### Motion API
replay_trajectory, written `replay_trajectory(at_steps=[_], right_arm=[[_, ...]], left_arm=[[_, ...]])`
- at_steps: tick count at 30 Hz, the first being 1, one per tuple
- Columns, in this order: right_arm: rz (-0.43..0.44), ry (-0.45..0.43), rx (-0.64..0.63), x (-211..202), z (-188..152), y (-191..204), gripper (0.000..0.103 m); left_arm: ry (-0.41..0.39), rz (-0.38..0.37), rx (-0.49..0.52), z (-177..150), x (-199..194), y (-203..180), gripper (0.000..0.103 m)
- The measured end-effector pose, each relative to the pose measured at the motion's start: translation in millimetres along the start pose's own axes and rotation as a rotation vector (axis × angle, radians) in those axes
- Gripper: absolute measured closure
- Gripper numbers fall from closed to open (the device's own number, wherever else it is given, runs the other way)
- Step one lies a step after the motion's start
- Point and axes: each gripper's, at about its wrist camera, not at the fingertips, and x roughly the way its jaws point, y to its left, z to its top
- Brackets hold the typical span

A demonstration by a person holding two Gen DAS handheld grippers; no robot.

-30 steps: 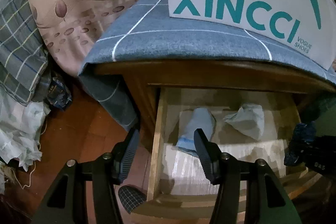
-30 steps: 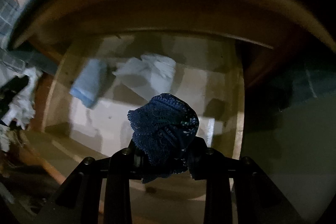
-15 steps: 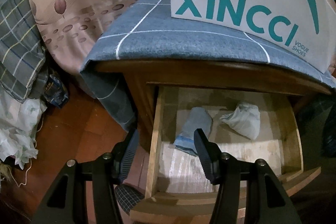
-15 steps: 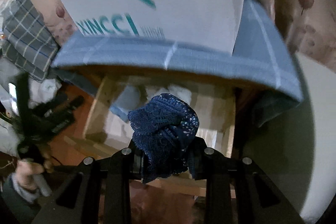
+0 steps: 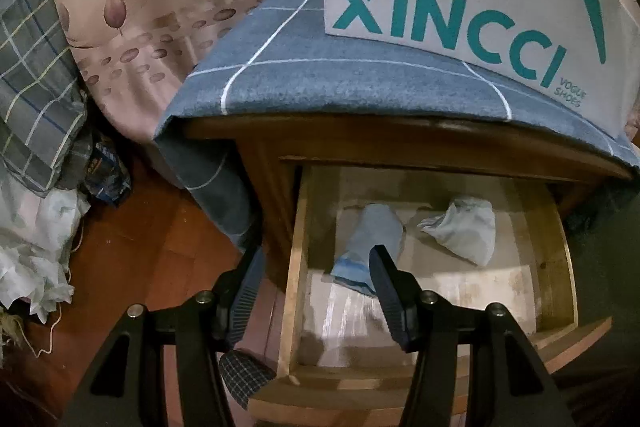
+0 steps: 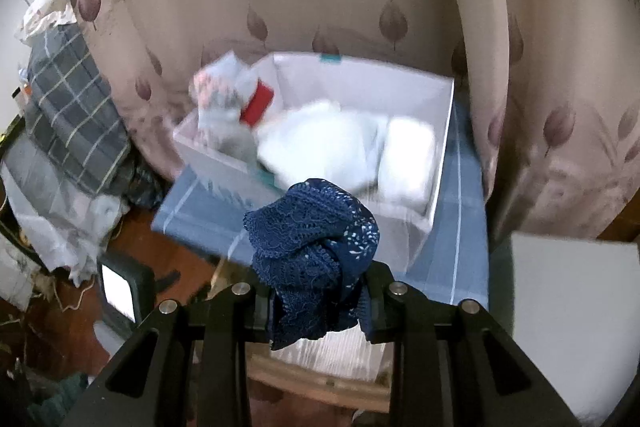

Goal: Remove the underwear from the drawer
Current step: 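Carry the dark blue lace cloth with the right tool into the box, open it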

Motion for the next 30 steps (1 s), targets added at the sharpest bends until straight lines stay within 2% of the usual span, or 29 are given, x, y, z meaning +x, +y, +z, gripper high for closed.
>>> replay_trajectory(at_steps=[6, 11, 21, 30], right_arm=[[-0.047, -0.009, -0.008, 22, 40, 2, 0.075], [-0.081, 0.028, 0.011, 55, 62, -6, 0.075], [-0.182, 0.151, 0.008, 127, 72, -31, 0.074], [-0.170, 0.162, -0.002, 144, 65, -28, 0.072]], left_arm=[[0.000, -0.003, -0.014, 1, -2, 4, 0.047], [0.012, -0.009, -0.042, 1, 0, 9, 0.047], [0.028, -0.047, -0.077, 2, 2, 13, 0.047], [0.043, -0.058, -0.093, 2, 6, 15, 0.047]])
